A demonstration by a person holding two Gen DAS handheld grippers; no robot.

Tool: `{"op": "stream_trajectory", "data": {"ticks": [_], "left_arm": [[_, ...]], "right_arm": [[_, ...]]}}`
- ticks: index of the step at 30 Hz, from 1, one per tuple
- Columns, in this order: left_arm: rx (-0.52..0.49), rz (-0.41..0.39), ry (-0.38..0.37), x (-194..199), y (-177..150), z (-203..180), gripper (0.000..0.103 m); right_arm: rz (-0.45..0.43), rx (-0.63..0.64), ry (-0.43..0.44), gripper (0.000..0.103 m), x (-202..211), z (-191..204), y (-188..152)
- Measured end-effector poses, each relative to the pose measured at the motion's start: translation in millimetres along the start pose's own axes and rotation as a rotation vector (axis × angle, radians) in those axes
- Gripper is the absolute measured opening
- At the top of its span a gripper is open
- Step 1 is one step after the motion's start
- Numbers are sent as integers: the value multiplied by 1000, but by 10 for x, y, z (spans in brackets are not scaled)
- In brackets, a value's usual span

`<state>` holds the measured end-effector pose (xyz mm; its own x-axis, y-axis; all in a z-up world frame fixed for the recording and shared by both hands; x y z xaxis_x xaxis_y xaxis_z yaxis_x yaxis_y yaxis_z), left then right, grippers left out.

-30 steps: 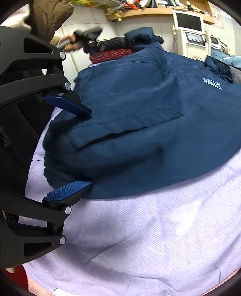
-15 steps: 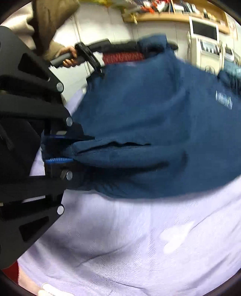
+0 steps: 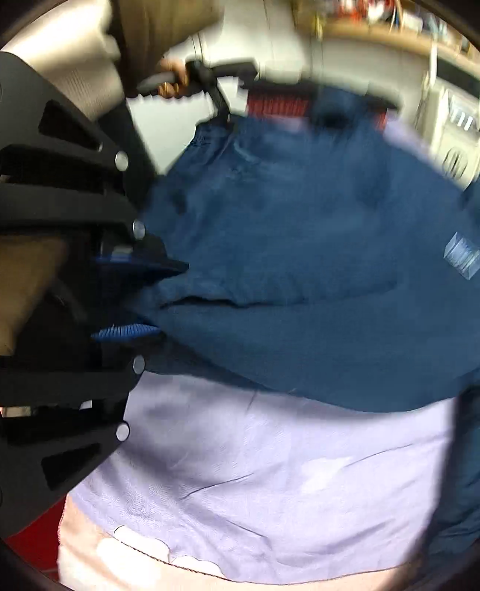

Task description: Fold large clothes

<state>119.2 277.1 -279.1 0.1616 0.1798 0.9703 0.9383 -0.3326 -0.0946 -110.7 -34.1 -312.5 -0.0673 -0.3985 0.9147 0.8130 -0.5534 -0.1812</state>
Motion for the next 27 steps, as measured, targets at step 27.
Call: {"op": "stream_trajectory", "data": {"ticks": [27], "left_arm": [[-200,-223,20,67,402,-2017,94]], "right_arm": [[-720,-749,-109,72,1945,-2525,853]]}}
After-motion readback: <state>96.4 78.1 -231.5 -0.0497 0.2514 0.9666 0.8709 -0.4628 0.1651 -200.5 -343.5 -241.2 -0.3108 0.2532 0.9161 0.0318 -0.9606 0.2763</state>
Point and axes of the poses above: each gripper's, at about its wrist camera, not at the fingertips, and x roughly against the way its jaws point, z to its left, y to its top, the point moved 6 cm from there along -x, roughly the way its jaws point, and after that the axes turned 11 degrees about -y, right-handed, at the moved point
